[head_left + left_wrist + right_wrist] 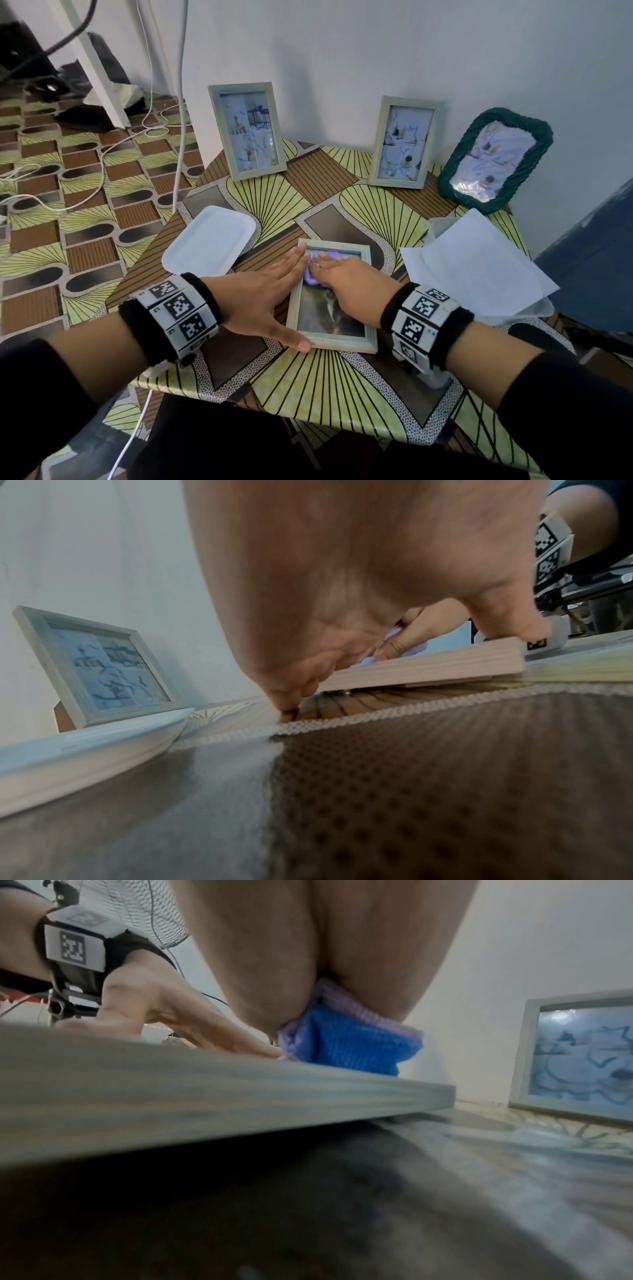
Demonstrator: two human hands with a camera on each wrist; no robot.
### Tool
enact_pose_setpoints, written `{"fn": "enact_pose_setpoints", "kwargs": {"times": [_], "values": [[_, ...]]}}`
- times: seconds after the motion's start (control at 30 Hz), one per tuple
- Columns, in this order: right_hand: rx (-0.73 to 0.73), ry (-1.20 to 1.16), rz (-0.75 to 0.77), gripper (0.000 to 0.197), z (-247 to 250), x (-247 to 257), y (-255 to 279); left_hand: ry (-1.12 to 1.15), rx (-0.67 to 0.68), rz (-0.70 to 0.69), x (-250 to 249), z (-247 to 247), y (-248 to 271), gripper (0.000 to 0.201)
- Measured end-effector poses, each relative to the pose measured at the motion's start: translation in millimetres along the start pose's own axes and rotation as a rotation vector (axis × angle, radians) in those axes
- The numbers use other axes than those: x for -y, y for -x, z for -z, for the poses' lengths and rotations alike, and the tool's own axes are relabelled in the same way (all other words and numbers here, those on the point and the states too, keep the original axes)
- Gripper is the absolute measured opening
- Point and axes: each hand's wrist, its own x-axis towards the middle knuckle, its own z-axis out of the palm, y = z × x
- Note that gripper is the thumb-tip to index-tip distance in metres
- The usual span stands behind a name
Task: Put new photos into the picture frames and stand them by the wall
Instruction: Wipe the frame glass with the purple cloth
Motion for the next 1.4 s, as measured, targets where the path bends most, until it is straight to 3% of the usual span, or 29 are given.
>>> {"fn": "enact_pose_setpoints", "kwargs": {"times": [0.27,0.37,0.57,0.77,1.13,1.4], "values": [[0.020,0.042,0.128,0.064,-1.7,15.3,24.7,-0.017,-0.002,-0.012,1.8,2.1,1.1,0.135],[0.055,0.034,0.203,0.068,-6.0,22.2,44.1,-0.018,-0.004,-0.013,1.9,1.2,0.8,0.135],[0.064,0.046,0.199,0.073,-5.8,14.0,70.0,0.019,-0.002,-0.017,2.8,0.7,0.9,0.135],[0.034,0.181,0.129,0.046,-1.5,8.5,62.7,0.053,0.008,-0.017,3.4,1.2,0.0,0.134],[-0.038,0.164,-0.143,0.039,11.7,-9.1,21.6,0.064,0.010,-0.015,5.3,-0.8,-1.5,0.133],[-0.107,0.058,-0.140,0.026,18.9,-2.4,9.6,0.042,0.025,-0.020,7.4,0.0,-2.6,0.133]]}}
